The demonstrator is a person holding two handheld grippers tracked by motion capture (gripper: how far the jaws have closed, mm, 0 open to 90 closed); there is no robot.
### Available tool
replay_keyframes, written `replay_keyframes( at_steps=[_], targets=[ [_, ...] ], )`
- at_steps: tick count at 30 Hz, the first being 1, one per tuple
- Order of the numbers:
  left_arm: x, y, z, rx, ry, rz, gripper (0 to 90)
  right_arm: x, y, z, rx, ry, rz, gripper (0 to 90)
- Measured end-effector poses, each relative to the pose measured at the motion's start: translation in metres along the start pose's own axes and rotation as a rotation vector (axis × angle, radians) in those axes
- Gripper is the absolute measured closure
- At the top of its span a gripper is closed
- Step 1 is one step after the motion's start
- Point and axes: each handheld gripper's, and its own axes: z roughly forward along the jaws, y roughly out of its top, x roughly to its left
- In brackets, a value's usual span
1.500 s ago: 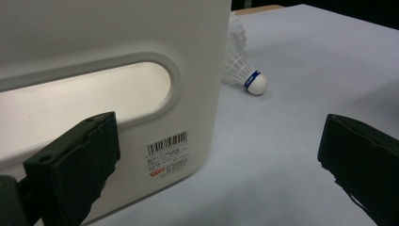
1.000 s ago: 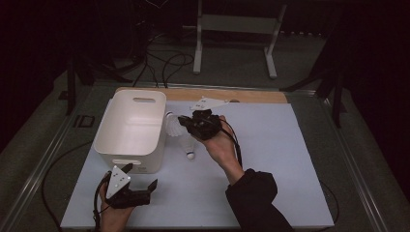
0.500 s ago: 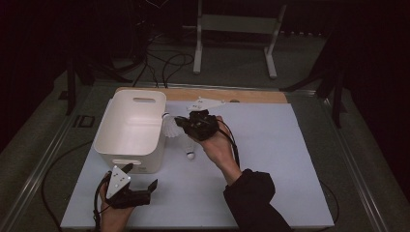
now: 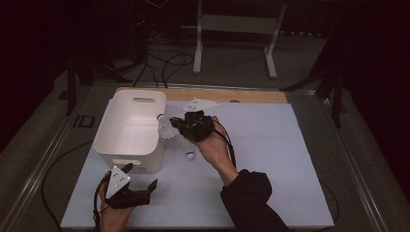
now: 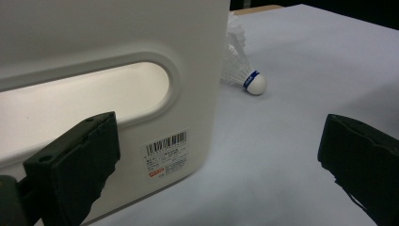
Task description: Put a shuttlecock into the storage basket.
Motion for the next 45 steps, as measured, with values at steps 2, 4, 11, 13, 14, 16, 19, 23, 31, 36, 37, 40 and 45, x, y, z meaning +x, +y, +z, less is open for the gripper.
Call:
replay_keyframes(
  at_steps=[2,4,11,13,14,16,19,23,31,36,37,40,45],
  targets=[
    [0.0,0.0,0.0,0.0,0.0,0.0,0.1,0.001,0.0,0.001,0.001,0.007,-0.003,89.2],
    [0.0,0.0,0.0,0.0,0.0,0.0,0.1,0.002,0.001,0.001,0.003,0.008,0.002,89.2],
    [0.0,0.0,0.0,0.0,0.0,0.003,0.1,0.007,0.003,0.005,0.005,0.015,-0.016,89.2],
    [0.0,0.0,0.0,0.0,0.0,0.003,0.1,0.008,0.003,0.006,0.001,0.022,-0.017,89.2],
    [0.0,0.0,0.0,0.0,0.0,0.004,0.1,0.009,0.003,0.006,0.002,0.025,-0.017,89.2],
    [0.0,0.0,0.0,-0.001,0.001,0.004,0.1,0.01,0.003,0.007,0.0,0.029,-0.021,89.2],
    [0.0,0.0,0.0,-0.001,0.001,0.005,0.1,0.013,0.004,0.008,-0.001,0.038,-0.031,89.1],
    [0.0,0.0,0.0,-0.002,-0.001,0.003,0.1,0.016,0.004,0.01,-0.002,0.045,-0.036,89.2],
    [-0.001,0.0,0.0,-0.001,-0.003,0.002,0.1,0.02,0.004,0.016,0.005,0.058,-0.04,89.1],
    [-0.001,0.0,0.0,-0.002,-0.003,0.004,0.1,0.024,0.006,0.019,0.002,0.066,-0.045,89.1],
    [-0.001,0.0,0.0,-0.002,-0.002,0.003,0.1,0.025,0.006,0.019,0.0,0.07,-0.042,89.1],
    [-0.001,0.0,0.0,-0.002,-0.002,0.003,0.1,0.026,0.006,0.02,0.003,0.071,-0.047,89.0],
    [-0.001,0.0,0.0,-0.003,-0.004,0.0,0.1,0.029,0.008,0.022,0.004,0.074,-0.051,89.0]
  ],
)
